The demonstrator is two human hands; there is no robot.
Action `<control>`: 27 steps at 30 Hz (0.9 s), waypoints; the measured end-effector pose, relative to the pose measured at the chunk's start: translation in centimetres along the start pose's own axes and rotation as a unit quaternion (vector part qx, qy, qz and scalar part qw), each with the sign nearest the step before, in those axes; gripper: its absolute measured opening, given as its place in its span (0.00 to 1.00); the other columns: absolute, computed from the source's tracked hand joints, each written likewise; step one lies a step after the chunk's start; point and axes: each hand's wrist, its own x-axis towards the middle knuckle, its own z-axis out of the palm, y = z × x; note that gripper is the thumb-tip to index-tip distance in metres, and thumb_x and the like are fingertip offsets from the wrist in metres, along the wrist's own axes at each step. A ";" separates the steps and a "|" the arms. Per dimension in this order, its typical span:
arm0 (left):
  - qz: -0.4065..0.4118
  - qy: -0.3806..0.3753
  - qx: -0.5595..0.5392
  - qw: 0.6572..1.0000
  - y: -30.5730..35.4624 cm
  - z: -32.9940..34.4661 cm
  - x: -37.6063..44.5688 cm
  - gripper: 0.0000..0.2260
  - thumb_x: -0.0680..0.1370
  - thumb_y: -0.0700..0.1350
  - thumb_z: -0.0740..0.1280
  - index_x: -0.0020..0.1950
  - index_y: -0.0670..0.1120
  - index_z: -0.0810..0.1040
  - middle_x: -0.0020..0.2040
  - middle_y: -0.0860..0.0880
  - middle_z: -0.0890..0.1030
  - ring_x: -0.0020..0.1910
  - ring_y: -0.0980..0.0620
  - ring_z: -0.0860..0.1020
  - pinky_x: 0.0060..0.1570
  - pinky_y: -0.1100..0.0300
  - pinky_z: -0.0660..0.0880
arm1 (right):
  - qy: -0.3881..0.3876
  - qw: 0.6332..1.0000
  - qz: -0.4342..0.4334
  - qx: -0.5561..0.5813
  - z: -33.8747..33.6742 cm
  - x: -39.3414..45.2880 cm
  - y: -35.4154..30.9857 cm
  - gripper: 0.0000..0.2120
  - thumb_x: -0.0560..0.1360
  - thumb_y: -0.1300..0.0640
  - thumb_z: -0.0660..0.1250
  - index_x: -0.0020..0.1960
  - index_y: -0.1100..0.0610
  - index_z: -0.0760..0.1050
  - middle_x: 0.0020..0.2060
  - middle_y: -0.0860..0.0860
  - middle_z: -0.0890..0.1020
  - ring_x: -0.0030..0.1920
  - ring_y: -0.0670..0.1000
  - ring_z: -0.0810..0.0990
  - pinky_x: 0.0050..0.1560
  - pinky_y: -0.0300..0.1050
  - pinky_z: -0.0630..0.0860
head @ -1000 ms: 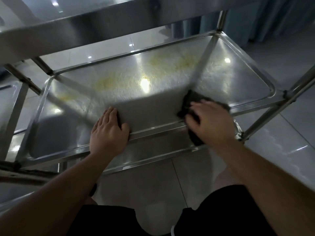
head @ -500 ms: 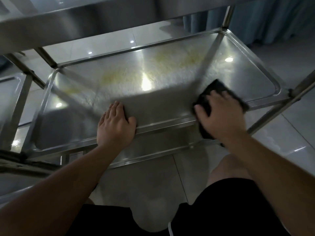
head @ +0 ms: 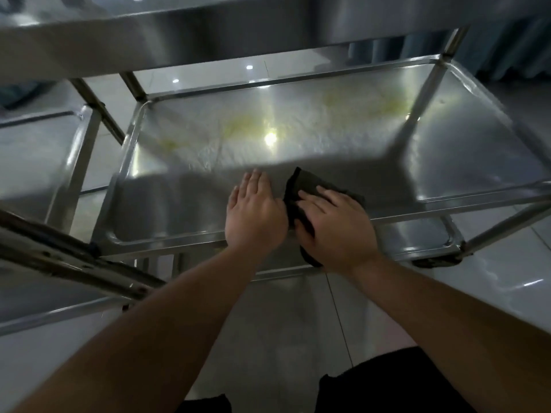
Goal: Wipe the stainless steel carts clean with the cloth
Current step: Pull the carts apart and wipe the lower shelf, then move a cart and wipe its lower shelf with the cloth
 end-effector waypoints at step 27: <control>0.012 -0.448 0.145 0.882 2.4 -31.1 -20.6 0.23 0.85 0.49 0.59 0.81 0.50 0.65 0.76 0.46 0.70 0.72 0.42 0.71 0.65 0.45 0.71 | -0.502 0.846 0.176 0.035 -32.4 -5.3 -14.8 0.18 0.82 0.40 0.58 0.45 0.51 0.77 0.37 0.48 0.78 0.37 0.52 0.79 0.38 0.46 0.77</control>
